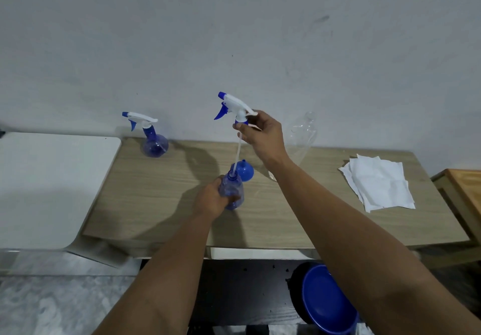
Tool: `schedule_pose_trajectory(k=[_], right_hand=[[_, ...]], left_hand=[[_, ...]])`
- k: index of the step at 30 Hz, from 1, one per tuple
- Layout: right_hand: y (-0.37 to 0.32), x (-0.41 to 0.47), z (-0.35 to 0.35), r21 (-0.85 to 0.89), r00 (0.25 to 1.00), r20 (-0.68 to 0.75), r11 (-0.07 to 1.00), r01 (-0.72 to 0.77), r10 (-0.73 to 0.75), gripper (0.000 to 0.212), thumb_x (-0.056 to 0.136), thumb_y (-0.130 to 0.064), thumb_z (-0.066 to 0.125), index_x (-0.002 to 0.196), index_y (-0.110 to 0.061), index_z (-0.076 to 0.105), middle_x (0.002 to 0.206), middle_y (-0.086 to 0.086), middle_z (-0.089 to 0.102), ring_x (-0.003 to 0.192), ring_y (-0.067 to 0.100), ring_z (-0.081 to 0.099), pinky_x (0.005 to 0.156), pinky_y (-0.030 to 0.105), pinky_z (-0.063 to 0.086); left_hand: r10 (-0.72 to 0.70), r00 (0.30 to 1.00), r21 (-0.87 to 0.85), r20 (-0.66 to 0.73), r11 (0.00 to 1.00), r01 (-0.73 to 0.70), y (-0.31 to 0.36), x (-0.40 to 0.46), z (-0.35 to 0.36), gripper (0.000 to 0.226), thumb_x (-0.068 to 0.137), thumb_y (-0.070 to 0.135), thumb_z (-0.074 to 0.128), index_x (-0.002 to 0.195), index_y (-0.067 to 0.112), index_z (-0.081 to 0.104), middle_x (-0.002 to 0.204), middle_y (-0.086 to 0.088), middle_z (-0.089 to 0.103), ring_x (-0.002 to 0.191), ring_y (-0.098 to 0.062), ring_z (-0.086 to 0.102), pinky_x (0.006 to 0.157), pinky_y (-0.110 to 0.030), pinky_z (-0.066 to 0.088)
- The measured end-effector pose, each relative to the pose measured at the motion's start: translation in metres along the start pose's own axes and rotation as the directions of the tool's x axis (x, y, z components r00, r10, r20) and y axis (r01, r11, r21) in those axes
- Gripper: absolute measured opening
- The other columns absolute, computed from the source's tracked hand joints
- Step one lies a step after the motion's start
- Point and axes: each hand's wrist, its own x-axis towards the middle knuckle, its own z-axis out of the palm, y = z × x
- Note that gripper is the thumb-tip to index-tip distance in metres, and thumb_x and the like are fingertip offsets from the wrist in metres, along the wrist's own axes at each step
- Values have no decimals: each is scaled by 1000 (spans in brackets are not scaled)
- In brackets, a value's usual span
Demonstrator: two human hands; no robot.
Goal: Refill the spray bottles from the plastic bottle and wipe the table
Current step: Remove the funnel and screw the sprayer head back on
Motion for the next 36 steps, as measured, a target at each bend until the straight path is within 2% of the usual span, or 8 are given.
schedule_pose_trajectory(k=[5,10,16,19,24,30,32,36], right_hand=[[42,-20,-3,-164,993,101,985,-49,66,29,87,5,78,114,2,67,101,10,73,86,16,68,77,23,58],[87,-42,-10,-287,974,199,957,-50,110,30,84,10,75,110,-3,68,100,1,76,89,9,71,85,27,57],[95,-49,-15,-317,969,230,948,-16,93,36,87,1,75,115,-21,76,107,-7,79,102,12,74,93,26,57],[94,-49,-17,-289,970,224,957,-30,98,32,87,3,76,113,-17,75,103,-6,78,98,8,73,89,21,54],[92,-50,-21,-309,967,241,951,-7,85,29,90,1,76,106,-22,69,107,-1,77,105,8,73,91,18,53],[99,-50,-26,-442,966,252,894,70,49,27,91,-5,77,118,-12,76,107,-7,77,102,0,71,93,19,52],[102,-51,-24,-417,978,202,908,33,57,27,87,-3,80,114,-8,76,108,-1,78,103,7,73,97,28,56],[108,-54,-11,-394,997,39,918,-50,71,32,74,-19,93,95,-25,70,98,-6,79,96,10,75,90,33,60]], left_hand=[[12,1000,-46,-9,999,-12,-4,0,0,53,65,38,83,114,37,62,97,8,74,89,-15,69,82,-38,56],[35,999,-103,-10,994,-36,-12,5,3,45,69,21,84,102,42,62,96,13,73,92,-11,69,86,-42,55],[13,1000,-145,10,989,-12,-7,-1,2,43,77,5,79,113,19,63,95,12,72,87,-7,68,78,-25,50],[-10,1000,-106,10,994,11,0,-5,-1,40,76,12,80,109,24,61,85,15,67,76,-1,62,62,-11,43],[-7,1000,-42,0,999,7,0,-5,-1,52,70,27,83,117,28,60,95,5,71,87,-18,67,76,-33,52],[-20,1000,-2,-21,1000,20,-3,-2,1,48,67,24,79,110,30,61,91,6,73,87,-19,69,76,-36,55],[-23,999,2,-31,1000,23,-4,-2,2,44,69,20,78,108,31,61,90,6,72,86,-19,69,74,-34,54],[-1,999,51,-43,999,3,0,-4,2,43,69,33,79,108,28,64,90,5,72,83,-19,68,70,-31,50]])
